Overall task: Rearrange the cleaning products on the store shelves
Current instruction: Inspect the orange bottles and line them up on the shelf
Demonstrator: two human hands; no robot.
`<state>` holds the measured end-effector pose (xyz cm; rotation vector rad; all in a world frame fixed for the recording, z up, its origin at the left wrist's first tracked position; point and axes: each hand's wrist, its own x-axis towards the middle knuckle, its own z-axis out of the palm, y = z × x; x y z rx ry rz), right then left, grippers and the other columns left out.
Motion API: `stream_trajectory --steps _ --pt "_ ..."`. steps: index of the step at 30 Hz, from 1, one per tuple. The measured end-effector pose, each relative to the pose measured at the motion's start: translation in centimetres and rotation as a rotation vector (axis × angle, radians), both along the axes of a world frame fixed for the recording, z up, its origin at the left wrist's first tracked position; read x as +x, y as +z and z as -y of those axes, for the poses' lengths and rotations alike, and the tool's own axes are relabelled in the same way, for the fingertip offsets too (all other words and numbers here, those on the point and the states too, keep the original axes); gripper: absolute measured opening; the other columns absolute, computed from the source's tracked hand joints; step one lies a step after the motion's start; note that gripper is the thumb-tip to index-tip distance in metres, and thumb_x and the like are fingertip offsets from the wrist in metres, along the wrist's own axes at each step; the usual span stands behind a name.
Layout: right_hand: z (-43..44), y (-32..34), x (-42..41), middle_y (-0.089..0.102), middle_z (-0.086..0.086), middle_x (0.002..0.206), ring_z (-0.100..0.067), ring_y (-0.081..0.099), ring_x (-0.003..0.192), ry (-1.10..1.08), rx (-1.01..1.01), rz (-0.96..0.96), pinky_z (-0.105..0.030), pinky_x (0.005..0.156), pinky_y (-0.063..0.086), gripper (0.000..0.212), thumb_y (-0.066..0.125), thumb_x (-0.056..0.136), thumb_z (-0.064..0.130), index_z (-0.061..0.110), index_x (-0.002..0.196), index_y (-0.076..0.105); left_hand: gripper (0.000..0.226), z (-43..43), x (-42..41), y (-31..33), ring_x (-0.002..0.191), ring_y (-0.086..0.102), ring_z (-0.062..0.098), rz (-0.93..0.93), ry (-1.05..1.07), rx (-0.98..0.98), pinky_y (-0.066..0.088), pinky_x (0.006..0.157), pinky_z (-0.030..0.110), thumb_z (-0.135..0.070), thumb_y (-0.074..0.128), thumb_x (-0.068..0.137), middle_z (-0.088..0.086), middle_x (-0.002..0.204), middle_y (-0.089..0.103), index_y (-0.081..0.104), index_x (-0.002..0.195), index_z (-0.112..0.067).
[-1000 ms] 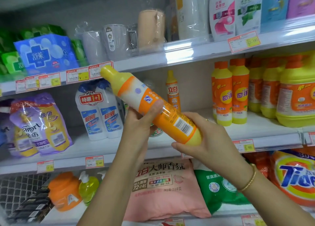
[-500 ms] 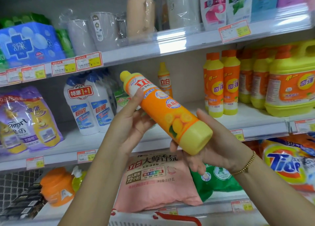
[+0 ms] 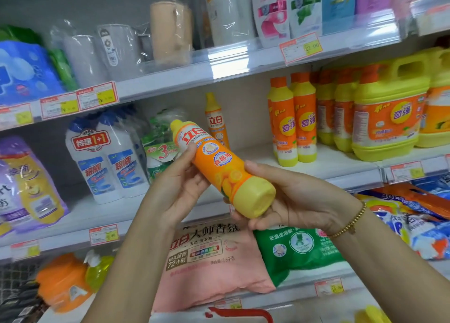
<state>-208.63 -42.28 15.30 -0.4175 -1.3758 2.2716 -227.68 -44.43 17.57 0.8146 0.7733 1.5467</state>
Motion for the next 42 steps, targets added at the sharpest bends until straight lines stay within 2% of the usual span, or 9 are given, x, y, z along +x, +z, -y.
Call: stream_trajectory --steps 5,8,12,18,23,25,27,31,42 --pt "-0.7 0.5 1.6 0.068 -0.022 0.081 -0.026 0.070 0.063 -0.151 0.087 0.124 -0.027 0.049 0.058 0.063 0.063 0.068 0.045 -0.003 0.108 0.059 0.059 -1.1 2.3 -1.5 0.104 0.065 0.033 -0.190 -0.087 -0.163 0.060 0.063 0.037 -0.035 0.065 0.070 0.024 0.119 0.063 0.057 0.120 -0.005" --pt "-2.1 -0.3 2.4 0.072 -0.017 0.090 -0.021 0.070 0.077 -0.275 0.317 0.311 -0.026 0.064 0.059 0.060 0.063 0.069 0.045 -0.002 0.106 0.063 0.053 -2.7 3.5 -1.8 0.095 0.069 0.029 -0.203 -0.048 -0.113 0.061 0.069 0.037 -0.025 0.067 0.069 0.022 0.111 0.068 0.059 0.115 -0.001" --pt "-5.0 -1.0 3.3 0.074 -0.002 0.098 -0.012 0.070 0.091 -0.576 0.615 0.421 -0.022 0.082 0.054 0.032 0.069 0.081 0.030 0.013 0.108 0.071 0.039 -6.2 4.4 -1.5 0.089 0.069 0.026 -0.277 0.031 -0.068 0.061 0.069 0.032 -0.007 0.067 0.078 0.019 0.108 0.069 0.059 0.115 0.003" --pt "-8.5 -0.1 0.6 0.072 0.002 0.082 -0.010 0.065 0.074 -0.928 0.988 0.709 -0.028 0.066 0.052 0.030 0.081 0.069 0.038 0.021 0.092 0.072 0.033 -10.9 5.3 -1.0 0.093 0.068 0.028 -0.290 0.017 -0.055 0.058 0.078 0.037 0.000 0.067 0.081 0.018 0.109 0.068 0.059 0.114 0.000" --pt "-12.9 0.2 -0.7 0.067 -0.004 0.068 -0.008 0.056 0.056 -0.847 0.620 0.661 -0.020 0.051 0.041 0.021 0.083 0.069 0.028 0.011 0.075 0.071 0.032 -14.9 3.8 -0.9 0.089 0.068 0.026 -0.423 0.018 -0.101 0.056 0.083 0.040 -0.012 0.070 0.084 0.015 0.104 0.069 0.061 0.111 0.001" --pt "-14.6 -0.3 -2.1 0.067 -0.007 0.073 -0.013 0.059 0.060 -0.826 0.445 0.561 -0.022 0.055 0.046 0.019 0.082 0.070 0.018 0.007 0.076 0.068 0.049 -17.1 2.4 -1.3 0.097 0.067 0.025 -0.533 0.186 -0.084 0.053 0.091 0.044 -0.022 0.076 0.078 0.011 0.109 0.068 0.060 0.119 0.000" --pt "-16.6 -1.3 -3.7 0.069 -0.010 0.083 -0.018 0.063 0.066 -0.860 0.385 0.533 -0.026 0.061 0.053 0.024 0.083 0.069 0.013 0.004 0.085 0.067 0.042 -19.0 1.1 -2.1 0.098 0.064 0.023 -0.656 0.441 -0.057 0.050 0.093 0.037 -0.018 0.075 0.079 0.005 0.107 0.067 0.062 0.117 -0.007" --pt "-20.3 -3.1 -6.5 0.069 -0.011 0.098 -0.026 0.067 0.085 -0.977 0.366 0.553 -0.040 0.083 0.055 0.039 0.084 0.068 0.014 0.006 0.100 0.064 0.032 -21.9 -0.4 -4.4 0.096 0.064 0.031 -0.810 0.683 -0.080 0.052 0.086 0.040 -0.015 0.071 0.078 0.012 0.104 0.069 0.064 0.110 -0.011" --pt "-25.5 -5.1 -7.4 0.068 -0.004 0.111 -0.024 0.064 0.102 -1.011 0.557 0.555 -0.041 0.096 0.050 0.048 0.076 0.078 0.014 0.016 0.122 0.058 0.045 -27.6 -2.8 -9.1 0.097 0.064 0.028 -0.905 0.518 -0.119 0.052 0.086 0.039 -0.013 0.079 0.072 0.011 0.108 0.066 0.057 0.112 -0.010"
